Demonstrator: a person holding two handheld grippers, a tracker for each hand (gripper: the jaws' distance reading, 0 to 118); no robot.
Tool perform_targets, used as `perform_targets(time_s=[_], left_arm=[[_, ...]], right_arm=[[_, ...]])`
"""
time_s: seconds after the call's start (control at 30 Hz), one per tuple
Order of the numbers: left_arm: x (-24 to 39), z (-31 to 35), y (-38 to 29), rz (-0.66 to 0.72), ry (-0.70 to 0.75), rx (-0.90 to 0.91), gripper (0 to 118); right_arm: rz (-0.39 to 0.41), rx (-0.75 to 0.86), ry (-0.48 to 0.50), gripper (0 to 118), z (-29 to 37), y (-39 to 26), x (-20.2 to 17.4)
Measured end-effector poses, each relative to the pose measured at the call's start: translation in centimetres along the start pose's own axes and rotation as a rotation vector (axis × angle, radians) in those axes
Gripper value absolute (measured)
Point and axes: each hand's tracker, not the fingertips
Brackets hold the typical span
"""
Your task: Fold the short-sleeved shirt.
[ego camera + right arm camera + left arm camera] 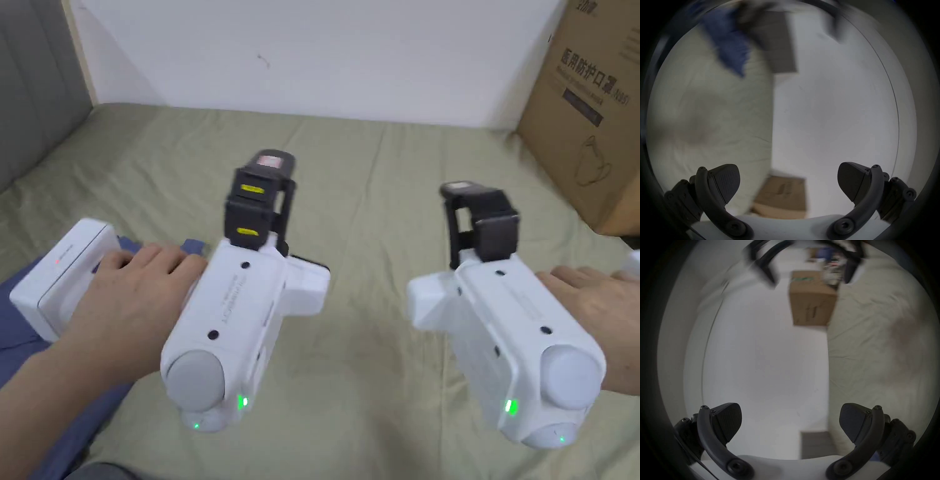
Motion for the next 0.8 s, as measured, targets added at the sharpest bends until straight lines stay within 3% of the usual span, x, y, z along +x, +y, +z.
perform_targets(time_s=[0.03,0.1,0.17,0.2,0.27,0.33,0.37,0.43,0.5,0.53,0.6,0.7,0.8], left_arm=[[0.4,0.4,0.2,-0.074,0.001,0.058,118],[1.7,1.2,0.3,-0.239,0.022,0.175,118],[2.8,1.9,-0.4,-0.304,0.022,0.238,118],[2.5,2.0,-0.7,-0.262,0.015,0.242,118],[1.4,1.5,-1.3,-0.088,0.018,0.156,118],[-1.4,0.4,-2.3,0.262,0.007,-0.018,118],[-2.8,-0.1,-2.9,0.462,0.012,-0.103,118],[-6.6,-0.7,-4.3,0.971,0.058,-0.245,118],[-7.4,-0.1,-6.6,1.387,0.134,-0.307,118],[-7.6,0.0,-7.0,1.505,0.152,-0.358,118],[-6.7,0.7,-7.3,1.579,0.168,-0.392,118],[-5.1,1.4,-6.1,1.563,0.161,-0.444,118],[-3.3,1.9,-5.6,1.694,0.093,-0.474,118]], right_arm=[[0.104,0.031,-0.006,117,0.2,0.3,-0.5],[0.209,0.08,-0.034,117,0.6,0.4,-1.4],[0.111,0.093,-0.004,117,0.9,0.6,-0.7],[0.031,0.087,0.006,117,0.9,0.6,-0.1],[-0.164,0.056,0.048,117,0.9,-0.2,1.6],[-0.43,0.013,0.067,117,0.7,-1.0,3.7],[-0.597,-0.012,0.054,117,0.8,-1.7,4.7],[-1.069,-0.04,0.014,117,1.1,-3.6,6.7],[-1.435,-0.033,0.005,117,1.3,-5.6,7.2],[-1.567,-0.042,-0.024,117,1.4,-6.3,7.1],[-1.726,-0.064,-0.093,117,1.6,-6.8,6.4],[-1.834,-0.124,-0.181,117,2.1,-6.2,5.0],[-1.928,-0.203,-0.166,117,2.4,-5.5,3.4]])
